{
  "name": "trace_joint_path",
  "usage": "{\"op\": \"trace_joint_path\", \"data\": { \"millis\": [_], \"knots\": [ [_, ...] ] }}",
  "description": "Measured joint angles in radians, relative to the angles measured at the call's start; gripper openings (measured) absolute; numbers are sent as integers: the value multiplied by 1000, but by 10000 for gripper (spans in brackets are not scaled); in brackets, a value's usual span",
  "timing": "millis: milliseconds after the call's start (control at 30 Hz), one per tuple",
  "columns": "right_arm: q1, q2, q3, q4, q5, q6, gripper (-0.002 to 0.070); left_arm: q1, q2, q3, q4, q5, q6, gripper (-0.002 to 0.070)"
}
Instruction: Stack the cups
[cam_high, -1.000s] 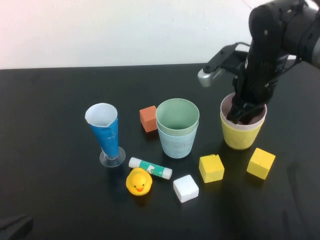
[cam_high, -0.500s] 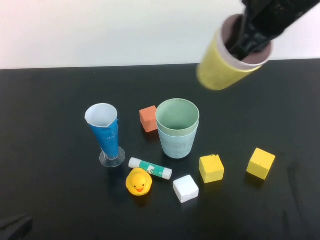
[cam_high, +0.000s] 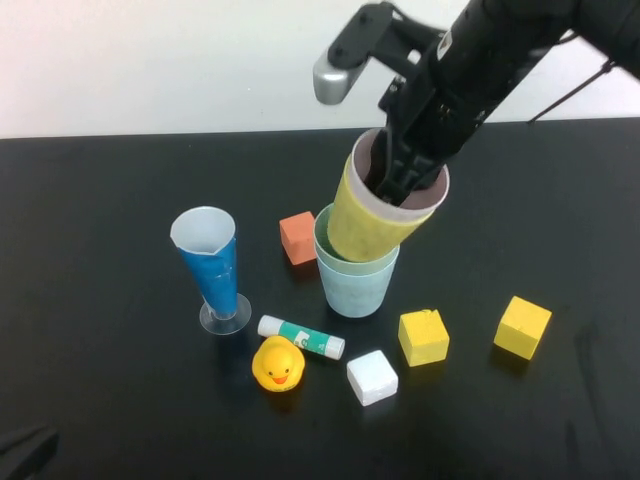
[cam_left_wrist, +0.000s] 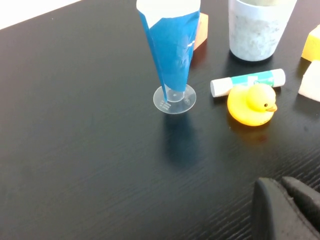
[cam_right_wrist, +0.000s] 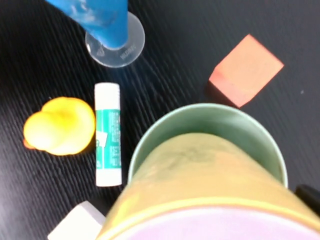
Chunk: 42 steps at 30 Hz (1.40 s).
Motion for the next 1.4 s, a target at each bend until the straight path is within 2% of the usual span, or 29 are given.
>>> {"op": "trace_joint_path", "data": {
  "millis": [200, 433, 667, 833, 900, 1033, 1233, 1400],
  "knots": [
    [0, 17, 0, 0, -5, 0, 291, 0, 0, 0, 17, 28, 0, 1],
    [0, 8, -42, 0, -4, 11, 314, 0, 0, 0, 26, 81, -35, 0],
    [0, -86, -2, 63, -1, -50, 214, 0, -38, 17, 26, 81, -108, 0],
    [0, -251, 157, 235, -23, -223, 68, 0, -164, 111, 35, 52, -139, 0],
    [1, -332, 246, 275, -64, -266, 30, 0, -217, 130, 42, 31, -147, 1],
    [1, -522, 451, 286, -204, -313, 6, 0, -322, 139, 86, -17, -159, 0],
    [1, -833, 787, 286, -478, -403, -1, 0, -340, 139, 105, -18, -161, 0],
    [1, -1059, 991, 282, -591, -432, -1, 0, -340, 139, 102, -18, -161, 0]
  ]
}}
